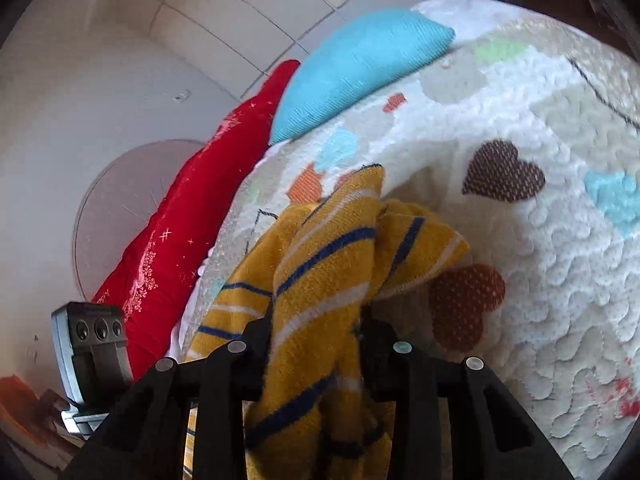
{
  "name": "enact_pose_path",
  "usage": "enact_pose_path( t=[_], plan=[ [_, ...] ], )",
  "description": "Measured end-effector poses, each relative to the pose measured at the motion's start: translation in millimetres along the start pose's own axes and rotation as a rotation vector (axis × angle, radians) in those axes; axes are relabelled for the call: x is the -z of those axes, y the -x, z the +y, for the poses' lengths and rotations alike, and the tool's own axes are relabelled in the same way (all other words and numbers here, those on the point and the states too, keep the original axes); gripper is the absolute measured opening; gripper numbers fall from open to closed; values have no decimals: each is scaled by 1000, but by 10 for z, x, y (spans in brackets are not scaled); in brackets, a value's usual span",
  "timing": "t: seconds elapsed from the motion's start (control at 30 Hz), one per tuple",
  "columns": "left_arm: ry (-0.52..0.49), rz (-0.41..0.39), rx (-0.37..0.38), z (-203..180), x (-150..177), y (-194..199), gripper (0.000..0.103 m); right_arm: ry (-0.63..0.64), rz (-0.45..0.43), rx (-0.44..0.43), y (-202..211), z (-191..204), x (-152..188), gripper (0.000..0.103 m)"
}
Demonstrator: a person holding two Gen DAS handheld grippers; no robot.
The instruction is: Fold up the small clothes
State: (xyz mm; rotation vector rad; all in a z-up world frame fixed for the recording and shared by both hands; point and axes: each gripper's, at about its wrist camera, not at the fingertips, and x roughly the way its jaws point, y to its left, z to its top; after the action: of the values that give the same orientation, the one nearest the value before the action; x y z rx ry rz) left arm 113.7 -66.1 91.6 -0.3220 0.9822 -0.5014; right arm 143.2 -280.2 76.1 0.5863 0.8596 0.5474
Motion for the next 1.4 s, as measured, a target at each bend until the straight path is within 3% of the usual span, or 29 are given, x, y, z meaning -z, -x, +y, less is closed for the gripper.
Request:
enact_pose_path(
  t=[0.1,0.23,0.27,0.33,0.4,0.5,0.63,0.7,0.77,0.83,0.9,0.97,1.2,1.27,1.4],
  plan=[
    [-62,-8,-77,-122,-77,-7,63,1,-31,21,64,-69,-26,36],
    [-79,73,-272,57,224,-347,77,-85,29,178,-62,-541,176,41],
    [-66,84,-269,135,320,-401,83,-108,21,164,-16,-635,231,48],
    [9,68,-203,320,474,-293,86,-123,4,175,90,-646,256,53],
    [61,49,-186,392,546,-139,86,-44,-26,269,242,-451,229,55],
    [46,-59,-252,333,652,232,86,141,-100,363,481,54,191,55],
    [1,-249,-375,140,815,804,87,312,-133,356,534,651,293,55],
    [-26,-380,-475,5,916,1111,101,346,-92,334,367,816,384,53],
    [-64,-506,-561,-136,1025,1409,103,338,-42,337,191,817,541,53],
    [-90,-580,-630,-244,1106,1644,103,317,1,360,49,718,719,53],
    [-112,-611,-618,-301,1177,1831,103,310,20,421,-1,577,955,50],
    [-119,-646,-610,-322,1278,1981,103,329,-14,439,92,494,1151,50],
    [-36,-537,-495,-314,1479,1885,103,269,-41,490,619,473,1437,57],
    [-14,-495,-485,-326,1551,1789,103,255,-64,482,787,527,1501,57],
    [-13,-390,-476,-396,1737,1659,103,237,-98,498,1036,651,1650,66]
  ],
)
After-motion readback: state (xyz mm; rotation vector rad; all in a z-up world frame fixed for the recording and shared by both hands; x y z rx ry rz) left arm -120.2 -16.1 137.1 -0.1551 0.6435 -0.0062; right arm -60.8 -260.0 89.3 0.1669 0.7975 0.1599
